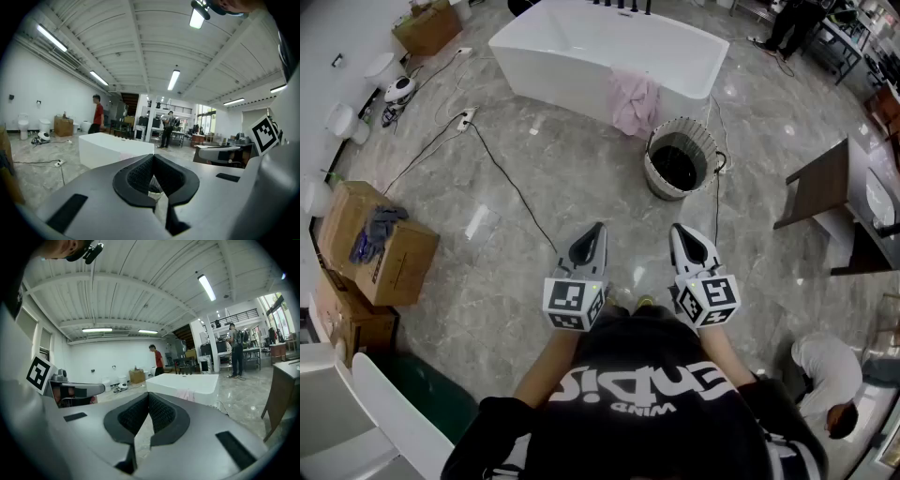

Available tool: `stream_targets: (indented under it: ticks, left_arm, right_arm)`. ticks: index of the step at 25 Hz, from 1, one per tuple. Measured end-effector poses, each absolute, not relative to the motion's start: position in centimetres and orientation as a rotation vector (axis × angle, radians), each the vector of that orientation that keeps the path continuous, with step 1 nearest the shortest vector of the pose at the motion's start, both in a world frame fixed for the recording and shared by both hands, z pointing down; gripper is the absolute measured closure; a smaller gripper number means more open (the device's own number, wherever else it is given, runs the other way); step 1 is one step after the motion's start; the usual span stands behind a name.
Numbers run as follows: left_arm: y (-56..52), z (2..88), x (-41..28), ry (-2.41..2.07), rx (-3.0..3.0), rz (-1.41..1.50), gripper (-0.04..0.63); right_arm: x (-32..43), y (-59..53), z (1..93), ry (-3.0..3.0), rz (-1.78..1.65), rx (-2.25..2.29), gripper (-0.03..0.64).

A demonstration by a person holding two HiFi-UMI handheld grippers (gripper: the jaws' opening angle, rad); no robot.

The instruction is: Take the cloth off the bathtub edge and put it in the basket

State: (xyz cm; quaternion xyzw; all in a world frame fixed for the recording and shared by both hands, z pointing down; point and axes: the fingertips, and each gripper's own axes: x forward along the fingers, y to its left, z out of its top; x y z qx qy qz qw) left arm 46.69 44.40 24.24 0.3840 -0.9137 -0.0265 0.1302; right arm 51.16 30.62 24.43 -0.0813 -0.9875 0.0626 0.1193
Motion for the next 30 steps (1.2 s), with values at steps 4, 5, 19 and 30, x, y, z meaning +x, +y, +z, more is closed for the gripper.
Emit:
stream_targets:
  ticks: [4,5,19,30]
  left_arm:
    - [45.0,24.7,45.5,-2.647,1.129,-0.104,0.583]
    - [45.3,24.8,45.3,-2.646,1.133,-0.104,0.583]
    - [47.1,26.5,39.6,-2.615,1.159,-0.124,0.583]
    - [43.6,26.7,29.5,-2.611,1.162,-0.125,0.583]
  right_arm:
    - [50.1,31.3,25.0,-2.894,0.165,-0.246,0.604]
    - [49.9,31.6,25.2,-2.893,0.158,-0.252,0.604]
    - [45.2,32.5,26.7,-2.89,0.171,-0.195,0.604]
    - [35.3,29.4,27.6,-2.866,0.162,-0.233,0.604]
